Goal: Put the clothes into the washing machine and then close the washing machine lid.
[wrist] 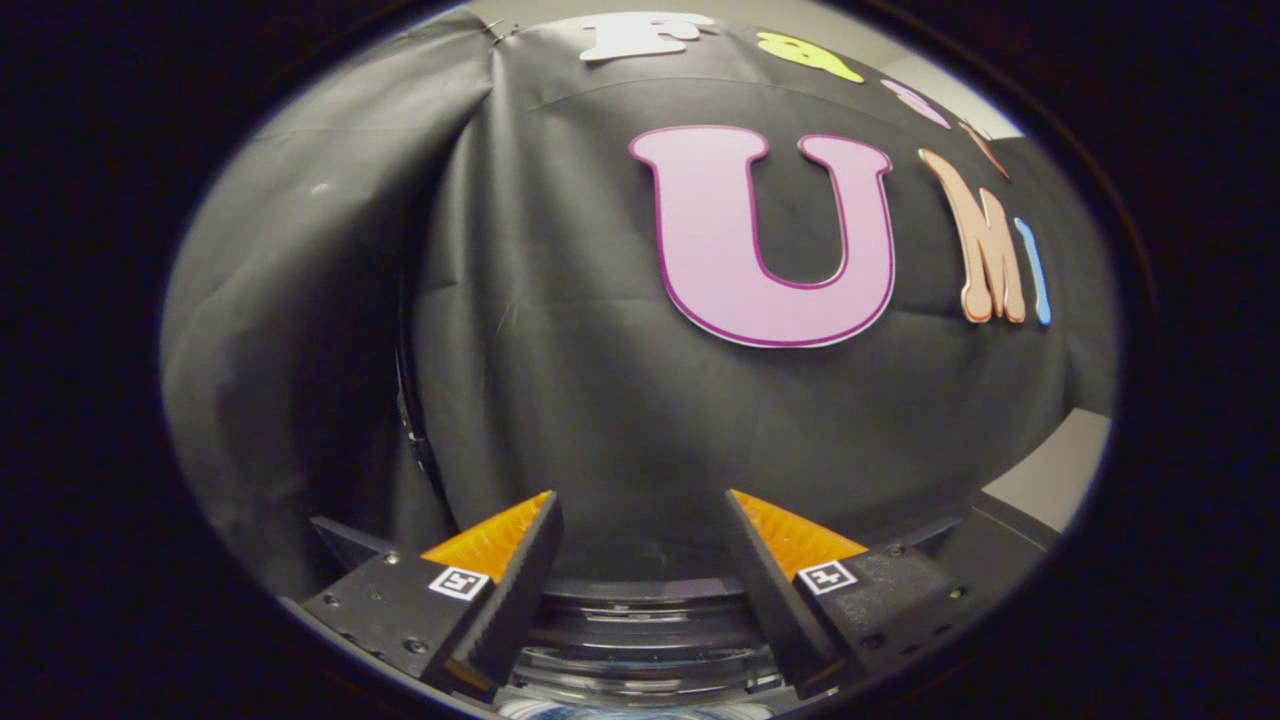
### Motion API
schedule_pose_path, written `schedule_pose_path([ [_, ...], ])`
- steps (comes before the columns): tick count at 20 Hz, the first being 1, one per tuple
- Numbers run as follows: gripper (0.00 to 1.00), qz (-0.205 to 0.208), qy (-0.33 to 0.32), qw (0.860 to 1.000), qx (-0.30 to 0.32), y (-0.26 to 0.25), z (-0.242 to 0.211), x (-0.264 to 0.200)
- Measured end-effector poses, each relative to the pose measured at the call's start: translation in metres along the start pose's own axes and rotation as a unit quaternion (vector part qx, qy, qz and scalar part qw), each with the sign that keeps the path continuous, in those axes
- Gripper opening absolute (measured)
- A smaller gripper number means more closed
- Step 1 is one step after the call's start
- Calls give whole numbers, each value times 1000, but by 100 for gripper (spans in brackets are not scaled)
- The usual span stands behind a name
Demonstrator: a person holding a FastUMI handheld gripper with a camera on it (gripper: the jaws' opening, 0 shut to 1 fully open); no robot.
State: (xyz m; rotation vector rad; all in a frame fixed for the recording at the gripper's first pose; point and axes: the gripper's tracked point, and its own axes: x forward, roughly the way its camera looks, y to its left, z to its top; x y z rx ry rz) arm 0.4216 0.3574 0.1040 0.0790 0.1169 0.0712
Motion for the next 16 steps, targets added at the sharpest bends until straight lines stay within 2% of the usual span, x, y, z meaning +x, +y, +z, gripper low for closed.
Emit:
schedule_pose_path([
  [16,96,7,0,1000,-2,0,9,-1],
])
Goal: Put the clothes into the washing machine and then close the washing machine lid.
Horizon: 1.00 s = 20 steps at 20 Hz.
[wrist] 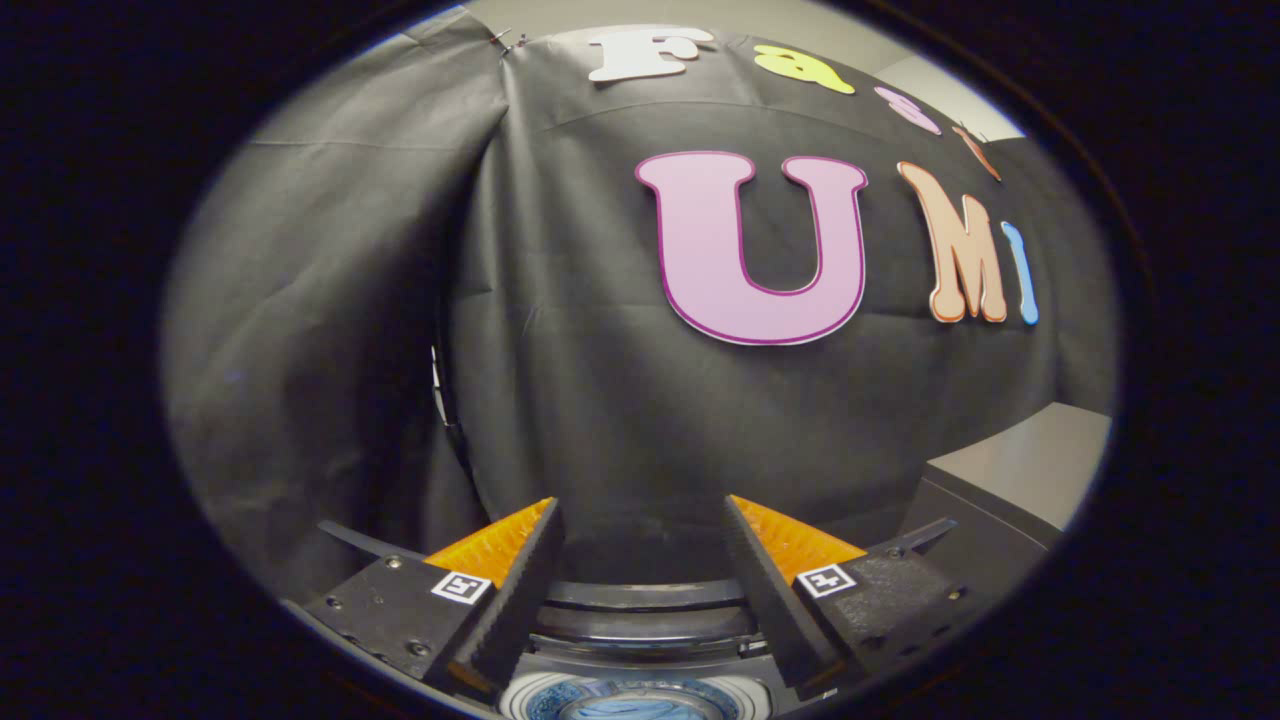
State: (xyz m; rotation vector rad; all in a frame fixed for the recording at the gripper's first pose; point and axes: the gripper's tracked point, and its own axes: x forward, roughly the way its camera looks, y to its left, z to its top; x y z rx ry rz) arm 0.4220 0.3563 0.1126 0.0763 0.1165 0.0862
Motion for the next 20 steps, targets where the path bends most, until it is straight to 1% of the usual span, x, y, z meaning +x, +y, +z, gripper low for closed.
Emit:
schedule_pose_path([
  [7,97,9,10,1000,2,-4,1,2],
  [20,97,-1,-11,1000,4,-14,6,6],
])
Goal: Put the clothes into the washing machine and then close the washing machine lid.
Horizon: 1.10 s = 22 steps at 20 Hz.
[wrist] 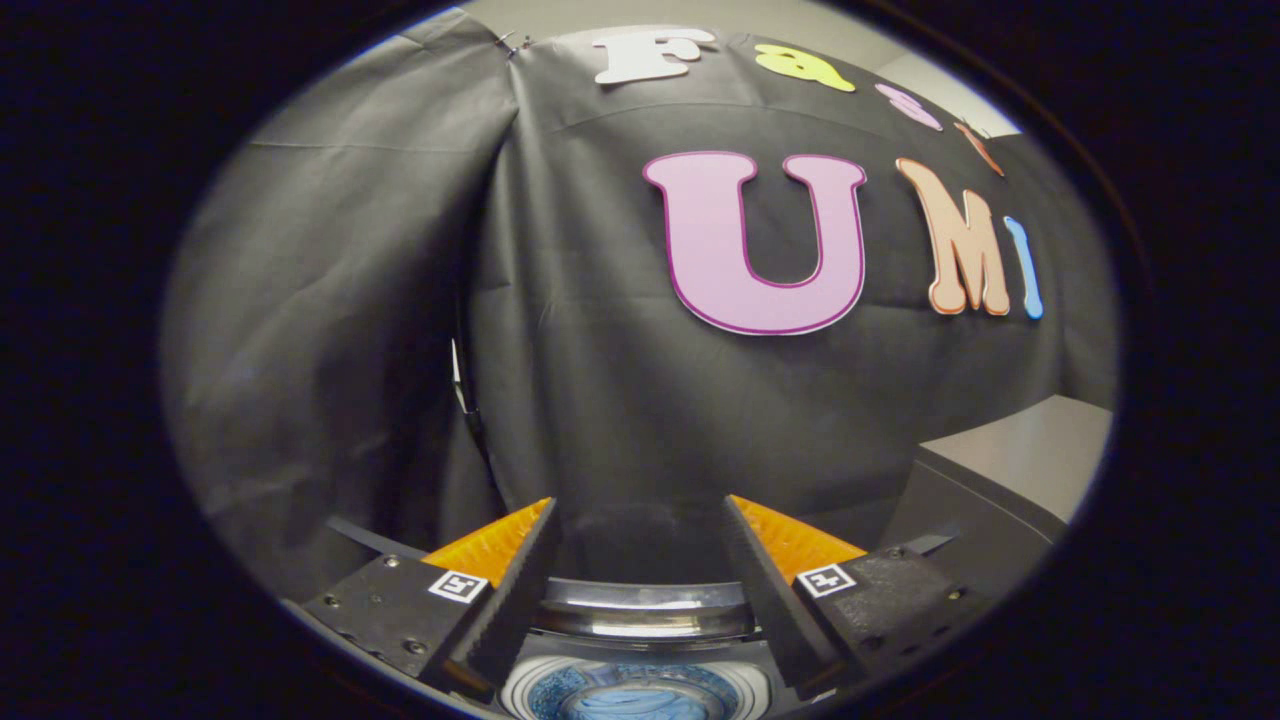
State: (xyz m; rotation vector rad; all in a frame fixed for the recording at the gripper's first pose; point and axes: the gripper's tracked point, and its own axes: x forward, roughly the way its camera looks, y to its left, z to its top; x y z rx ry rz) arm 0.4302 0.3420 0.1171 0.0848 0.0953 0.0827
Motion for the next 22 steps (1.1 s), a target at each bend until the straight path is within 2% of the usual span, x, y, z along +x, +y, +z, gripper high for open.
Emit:
schedule_pose_path([
  [22,97,-7,-18,1000,2,-10,-3,5],
])
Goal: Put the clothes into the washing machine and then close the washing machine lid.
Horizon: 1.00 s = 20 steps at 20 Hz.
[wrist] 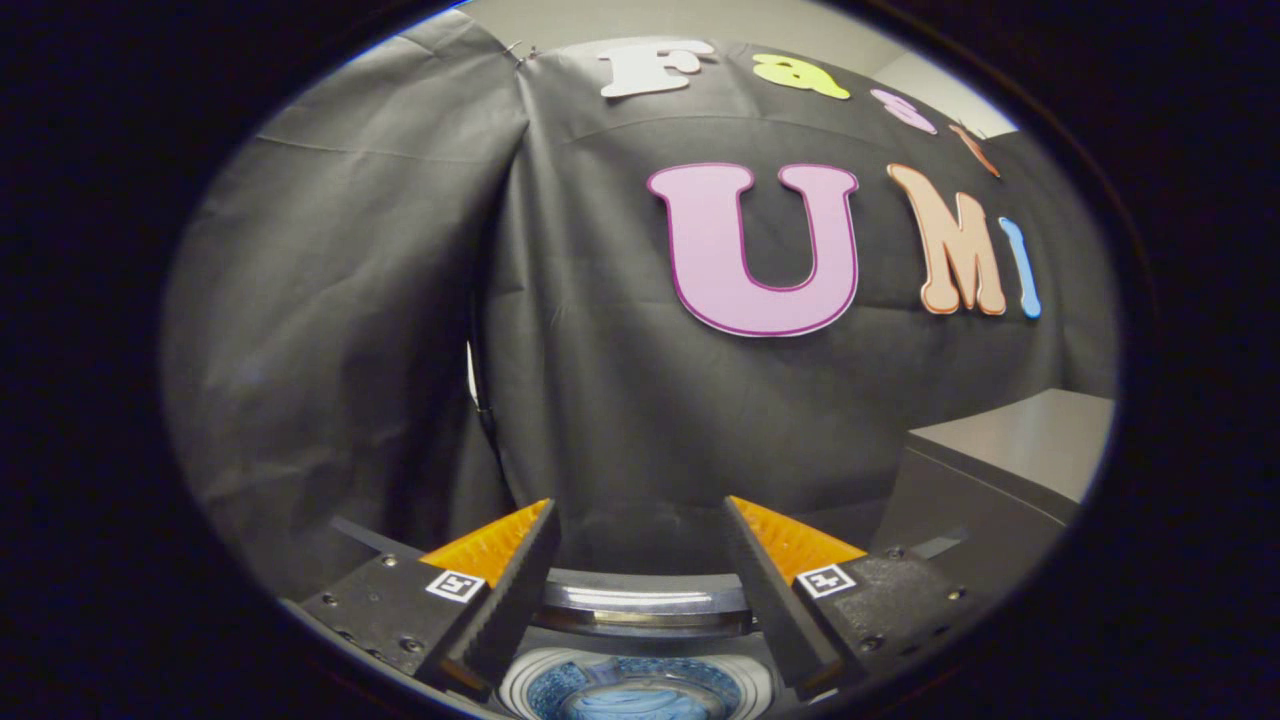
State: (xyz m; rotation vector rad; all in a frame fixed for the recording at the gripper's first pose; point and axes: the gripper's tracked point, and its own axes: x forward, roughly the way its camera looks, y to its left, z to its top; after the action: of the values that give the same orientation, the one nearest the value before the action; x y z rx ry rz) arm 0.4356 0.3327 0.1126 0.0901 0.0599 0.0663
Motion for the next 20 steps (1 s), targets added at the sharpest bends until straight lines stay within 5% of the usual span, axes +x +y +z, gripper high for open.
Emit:
schedule_pose_path([
  [4,97,-36,63,997,-8,-9,-15,3],
  [7,97,-23,114,993,-14,-7,-51,-2],
  [20,97,-38,134,990,28,-21,-90,-58],
])
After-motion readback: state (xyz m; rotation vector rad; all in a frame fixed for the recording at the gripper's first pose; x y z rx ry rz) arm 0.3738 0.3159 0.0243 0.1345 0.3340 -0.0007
